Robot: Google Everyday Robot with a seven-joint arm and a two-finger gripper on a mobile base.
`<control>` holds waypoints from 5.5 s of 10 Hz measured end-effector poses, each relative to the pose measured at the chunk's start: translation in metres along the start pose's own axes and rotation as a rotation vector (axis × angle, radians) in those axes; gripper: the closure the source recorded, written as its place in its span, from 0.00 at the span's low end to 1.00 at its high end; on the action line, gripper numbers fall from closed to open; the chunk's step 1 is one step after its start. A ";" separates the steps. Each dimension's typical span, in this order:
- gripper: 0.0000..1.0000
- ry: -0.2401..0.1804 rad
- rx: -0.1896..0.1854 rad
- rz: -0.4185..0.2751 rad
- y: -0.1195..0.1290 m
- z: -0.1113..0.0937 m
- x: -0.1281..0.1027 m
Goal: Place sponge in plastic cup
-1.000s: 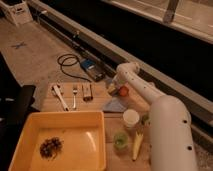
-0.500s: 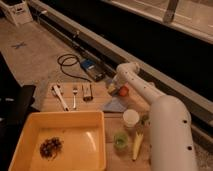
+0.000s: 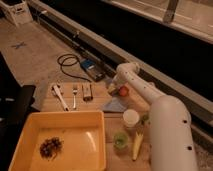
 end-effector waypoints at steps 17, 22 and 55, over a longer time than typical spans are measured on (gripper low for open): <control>1.00 -0.079 -0.080 -0.158 0.015 -0.186 0.029; 1.00 0.121 -0.210 -0.256 0.026 -0.195 0.065; 1.00 0.220 -0.434 -0.240 0.230 -0.225 0.258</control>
